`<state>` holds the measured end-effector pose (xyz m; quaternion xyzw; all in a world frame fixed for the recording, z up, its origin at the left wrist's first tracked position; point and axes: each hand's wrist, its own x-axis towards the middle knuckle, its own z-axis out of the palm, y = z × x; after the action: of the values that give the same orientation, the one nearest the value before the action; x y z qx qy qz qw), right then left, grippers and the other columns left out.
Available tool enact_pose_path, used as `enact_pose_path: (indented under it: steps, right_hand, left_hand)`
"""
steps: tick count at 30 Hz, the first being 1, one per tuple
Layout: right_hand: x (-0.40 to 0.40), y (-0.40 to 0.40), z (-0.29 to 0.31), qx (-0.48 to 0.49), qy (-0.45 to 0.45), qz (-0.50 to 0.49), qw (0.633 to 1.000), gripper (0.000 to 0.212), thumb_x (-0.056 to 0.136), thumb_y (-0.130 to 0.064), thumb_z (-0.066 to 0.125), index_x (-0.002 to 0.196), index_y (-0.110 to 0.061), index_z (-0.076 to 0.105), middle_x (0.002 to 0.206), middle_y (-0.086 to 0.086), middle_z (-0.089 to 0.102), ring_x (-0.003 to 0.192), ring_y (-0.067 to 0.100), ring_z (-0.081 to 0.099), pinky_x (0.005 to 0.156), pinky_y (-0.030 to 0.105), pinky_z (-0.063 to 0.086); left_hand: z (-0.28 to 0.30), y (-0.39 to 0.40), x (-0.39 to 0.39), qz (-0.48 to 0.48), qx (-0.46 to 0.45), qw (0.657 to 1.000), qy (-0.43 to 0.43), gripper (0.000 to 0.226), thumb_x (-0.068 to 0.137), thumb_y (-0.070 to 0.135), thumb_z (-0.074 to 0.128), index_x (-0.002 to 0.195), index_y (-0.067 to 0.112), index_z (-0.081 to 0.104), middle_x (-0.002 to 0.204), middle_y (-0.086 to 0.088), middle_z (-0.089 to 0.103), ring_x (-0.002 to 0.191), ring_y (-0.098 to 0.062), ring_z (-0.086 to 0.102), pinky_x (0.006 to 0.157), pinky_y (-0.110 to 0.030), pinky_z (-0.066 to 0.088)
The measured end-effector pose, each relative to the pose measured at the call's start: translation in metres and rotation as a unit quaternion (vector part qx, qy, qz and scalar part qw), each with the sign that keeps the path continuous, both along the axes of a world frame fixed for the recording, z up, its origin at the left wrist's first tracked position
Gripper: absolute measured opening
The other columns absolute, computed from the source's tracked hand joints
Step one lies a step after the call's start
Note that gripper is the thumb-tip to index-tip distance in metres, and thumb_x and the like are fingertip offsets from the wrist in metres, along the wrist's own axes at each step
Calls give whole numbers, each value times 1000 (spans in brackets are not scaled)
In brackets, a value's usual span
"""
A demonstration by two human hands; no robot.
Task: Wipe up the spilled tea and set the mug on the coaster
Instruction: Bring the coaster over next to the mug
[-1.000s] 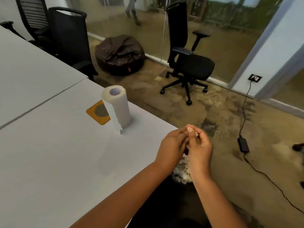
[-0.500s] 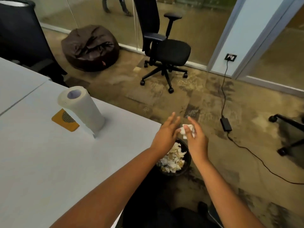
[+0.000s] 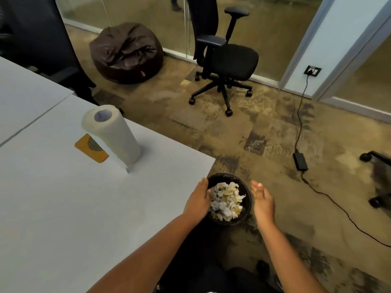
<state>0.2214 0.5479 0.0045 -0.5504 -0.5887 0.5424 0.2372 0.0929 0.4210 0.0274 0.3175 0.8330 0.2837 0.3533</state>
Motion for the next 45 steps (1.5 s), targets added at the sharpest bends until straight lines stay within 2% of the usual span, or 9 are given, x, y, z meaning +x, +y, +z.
enact_pose_path:
  steps: [6, 11, 16, 21, 24, 31, 36, 42, 45]
  right_hand:
    - [-60, -36, 22, -55, 93, 94, 990, 34, 100, -24, 37, 117, -7, 60, 117, 5, 63, 109, 16, 58, 95, 27, 43]
    - [-122, -82, 48, -110, 146, 192, 964, 28, 98, -20, 41, 114, -9, 61, 112, -1, 63, 104, 14, 59, 94, 26, 43]
    - [-171, -136, 64, -170, 139, 298, 929, 17, 96, -21, 45, 94, -24, 62, 109, -1, 63, 108, 17, 57, 100, 30, 41]
    - [-211, -182, 66, -166, 77, 408, 894, 22, 97, -22, 45, 111, -16, 60, 115, 3, 62, 113, 18, 56, 97, 28, 42]
    - [-230, -205, 65, -283, 81, 403, 867, 22, 99, -23, 40, 112, -14, 54, 112, 9, 61, 107, 22, 60, 96, 32, 41]
    - [-274, -237, 49, -394, 45, 378, 837, 30, 95, -19, 48, 125, -21, 45, 117, 14, 59, 98, 25, 64, 88, 39, 50]
    - [-312, -245, 42, -537, 63, 238, 807, 38, 93, -2, 48, 129, -14, 46, 95, 17, 62, 82, 24, 63, 59, 32, 57]
    - [-358, -253, 22, -454, 48, 181, 871, 47, 95, -4, 46, 133, -29, 33, 94, 18, 58, 87, 27, 59, 78, 36, 50]
    - [-377, -254, 12, -448, 34, 153, 880, 13, 100, -22, 37, 112, -27, 39, 97, 16, 58, 102, 28, 55, 100, 41, 41]
  left_hand:
    - [23, -28, -19, 77, 41, 996, -27, 42, 100, 30, 32, 141, 18, 36, 152, 0, 28, 140, -16, 26, 113, -27, 15]
    - [47, -74, -59, 227, 123, 966, 21, 22, 94, 15, 49, 102, 18, 69, 136, 5, 51, 123, -14, 49, 100, -19, 35]
    - [58, -130, -90, 359, 156, 918, 64, 21, 91, 15, 55, 107, 12, 68, 109, 20, 57, 113, -12, 57, 91, -13, 38]
    - [63, -183, -116, 419, 142, 888, 125, 7, 85, 15, 64, 79, 16, 69, 124, 0, 62, 111, -16, 58, 97, -30, 46]
    - [62, -206, -128, 451, 126, 873, 137, 9, 83, 15, 67, 74, 17, 66, 125, -3, 62, 113, -18, 57, 98, -33, 46]
    - [57, -223, -166, 464, 86, 863, 181, 9, 85, 24, 64, 87, 16, 67, 127, 0, 60, 114, -15, 56, 89, -19, 39]
    - [41, -220, -212, 453, 76, 872, 171, 15, 89, 24, 58, 99, 17, 66, 130, 0, 57, 116, -14, 53, 90, -18, 36]
    - [8, -223, -275, 418, 28, 896, 145, 36, 90, 36, 53, 122, 18, 57, 146, 2, 37, 126, -13, 45, 92, -16, 33]
    - [-7, -223, -311, 349, -13, 925, 150, 54, 92, 42, 48, 140, 20, 36, 152, 3, 28, 135, -15, 34, 106, -27, 32]
